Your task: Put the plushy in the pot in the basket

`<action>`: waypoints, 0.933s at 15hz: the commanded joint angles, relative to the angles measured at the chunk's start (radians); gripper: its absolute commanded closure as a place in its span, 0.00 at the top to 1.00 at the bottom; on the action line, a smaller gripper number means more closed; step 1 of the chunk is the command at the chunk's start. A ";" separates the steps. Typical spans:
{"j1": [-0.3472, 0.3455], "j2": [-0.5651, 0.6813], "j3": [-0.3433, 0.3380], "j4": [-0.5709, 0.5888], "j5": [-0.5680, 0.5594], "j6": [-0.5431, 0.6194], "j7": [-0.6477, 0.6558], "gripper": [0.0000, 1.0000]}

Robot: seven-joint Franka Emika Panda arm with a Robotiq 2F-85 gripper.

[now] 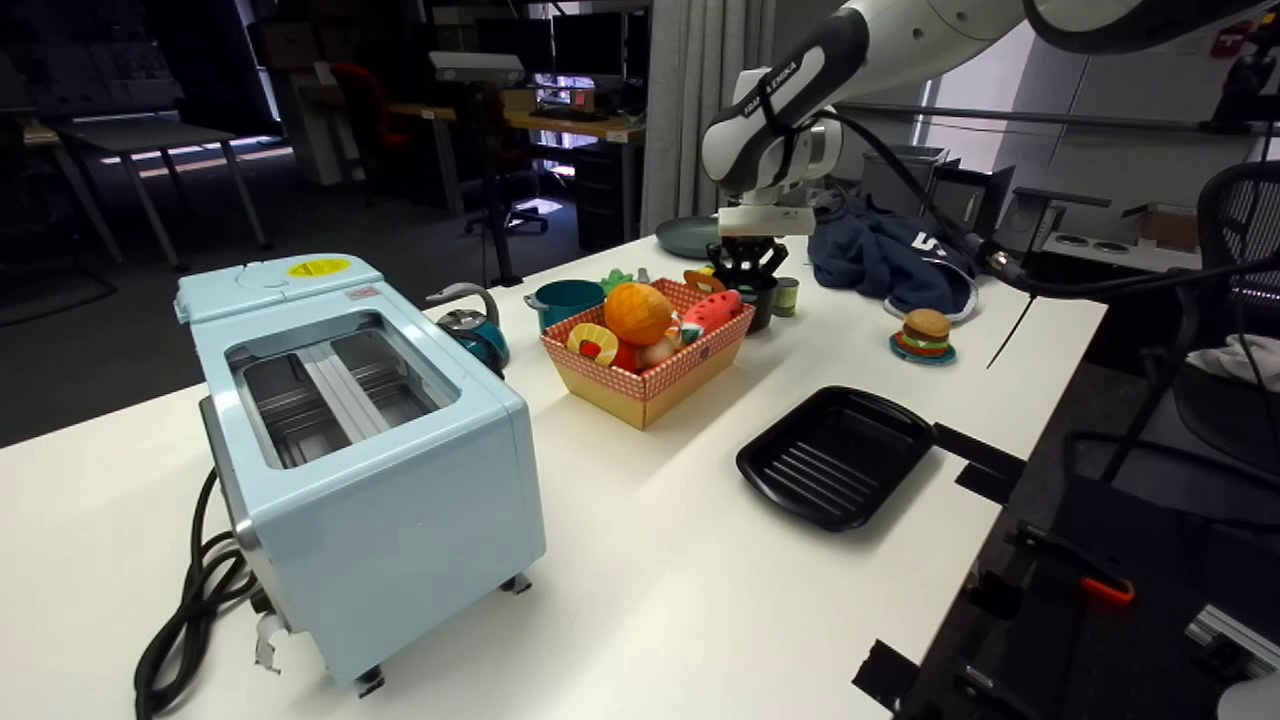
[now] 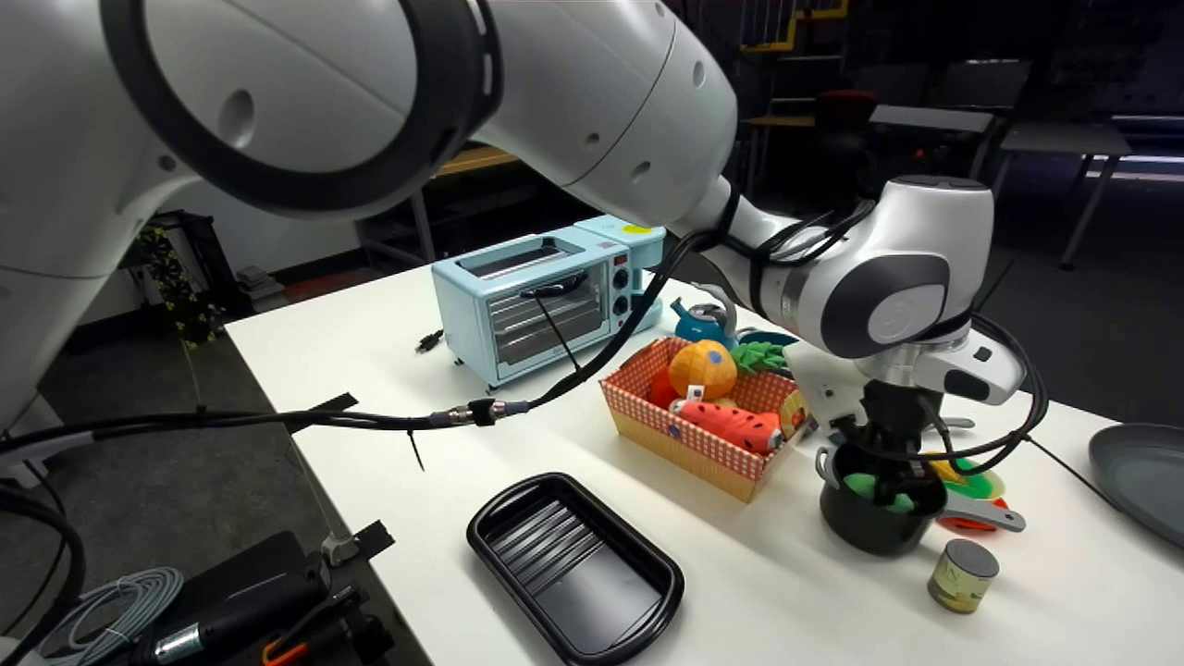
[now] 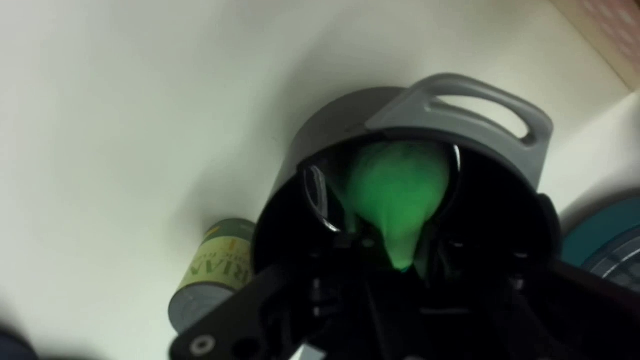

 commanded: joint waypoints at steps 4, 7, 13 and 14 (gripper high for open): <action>0.003 -0.081 0.019 0.023 -0.006 -0.016 -0.055 0.04; 0.002 -0.143 0.040 0.012 -0.004 -0.016 -0.119 0.04; 0.004 -0.250 0.133 -0.069 0.035 0.004 -0.268 0.04; 0.006 -0.263 0.149 -0.086 0.040 0.005 -0.293 0.04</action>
